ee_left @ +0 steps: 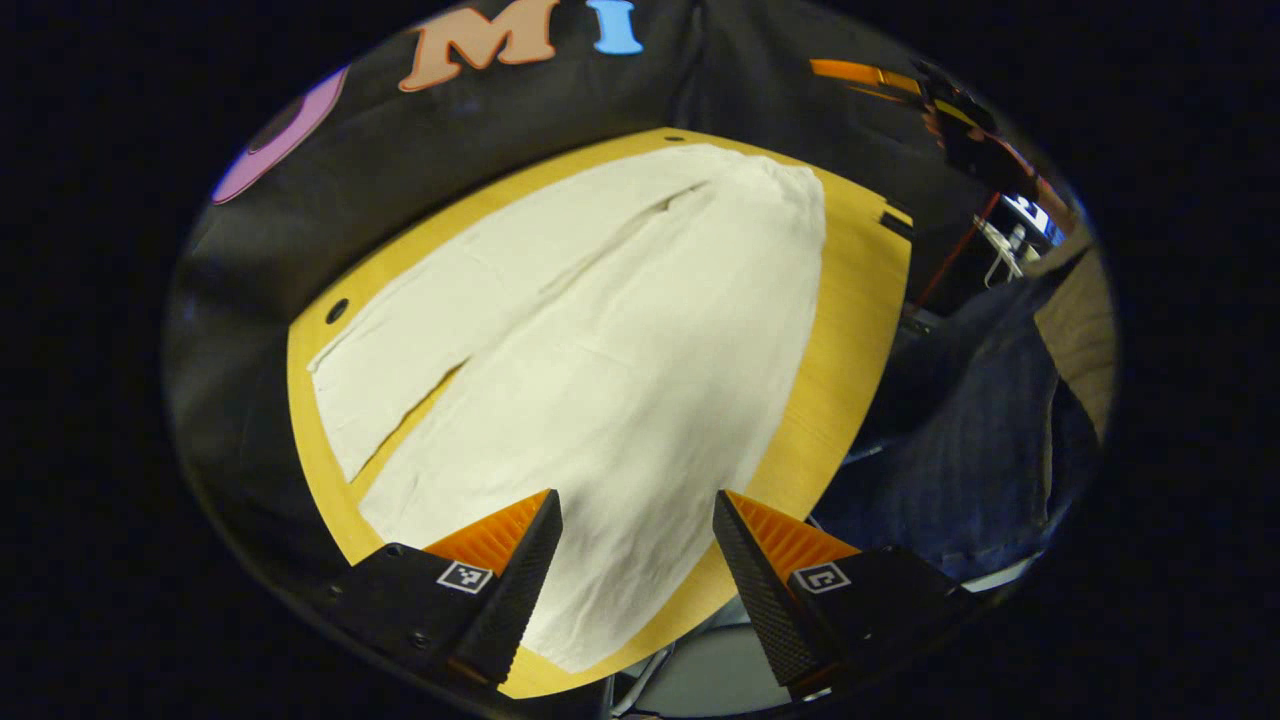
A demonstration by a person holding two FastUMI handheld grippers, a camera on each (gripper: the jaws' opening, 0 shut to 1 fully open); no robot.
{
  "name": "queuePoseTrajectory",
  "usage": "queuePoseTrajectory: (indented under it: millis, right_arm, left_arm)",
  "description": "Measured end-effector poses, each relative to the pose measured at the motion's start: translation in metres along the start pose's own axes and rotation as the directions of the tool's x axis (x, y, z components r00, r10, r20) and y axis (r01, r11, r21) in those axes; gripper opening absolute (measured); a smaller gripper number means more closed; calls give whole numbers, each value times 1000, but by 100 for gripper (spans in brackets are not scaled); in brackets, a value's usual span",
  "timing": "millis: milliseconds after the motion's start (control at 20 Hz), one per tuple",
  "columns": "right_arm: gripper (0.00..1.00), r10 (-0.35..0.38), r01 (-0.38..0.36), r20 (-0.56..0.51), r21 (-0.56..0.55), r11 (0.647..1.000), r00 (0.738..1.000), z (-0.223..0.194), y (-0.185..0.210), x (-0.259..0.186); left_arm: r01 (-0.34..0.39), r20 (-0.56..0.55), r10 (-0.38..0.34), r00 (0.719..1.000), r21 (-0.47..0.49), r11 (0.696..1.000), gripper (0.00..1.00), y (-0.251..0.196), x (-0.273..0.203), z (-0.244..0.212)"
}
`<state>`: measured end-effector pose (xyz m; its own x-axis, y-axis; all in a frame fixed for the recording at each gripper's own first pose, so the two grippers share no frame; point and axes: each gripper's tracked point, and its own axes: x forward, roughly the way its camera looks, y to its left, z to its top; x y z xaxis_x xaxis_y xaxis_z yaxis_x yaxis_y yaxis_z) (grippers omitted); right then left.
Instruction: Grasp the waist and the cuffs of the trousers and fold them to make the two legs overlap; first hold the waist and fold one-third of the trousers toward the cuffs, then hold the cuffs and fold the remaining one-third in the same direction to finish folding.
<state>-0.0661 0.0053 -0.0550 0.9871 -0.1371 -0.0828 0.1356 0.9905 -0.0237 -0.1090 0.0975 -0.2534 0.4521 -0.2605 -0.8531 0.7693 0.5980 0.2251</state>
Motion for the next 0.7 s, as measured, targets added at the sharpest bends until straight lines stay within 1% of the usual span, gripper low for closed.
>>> queuePoseTrajectory:
  millis: [50, 150, 400, 700]
  right_arm:
    - [96, -2, 2, -5, -2, 1000, 1000, -3, -1, -2]
    - [96, -6, 6, -15, -3, 1000, 1000, -7, -2, -2]
    - [96, -17, 17, -36, -7, 1000, 999, -15, -6, 3]
    - [96, -3, 3, -52, -5, 1000, 999, -18, 1, 16]
  left_arm:
    - [26, -41, -25, 999, 21, 999, 92, 3, 0, -8]
    - [58, -112, -51, 992, 60, 996, 90, 5, 5, -26]
    - [94, -245, -51, 968, 168, 981, 88, 5, 9, -53]
    - [146, -321, -77, 944, 196, 970, 80, 4, 15, -63]
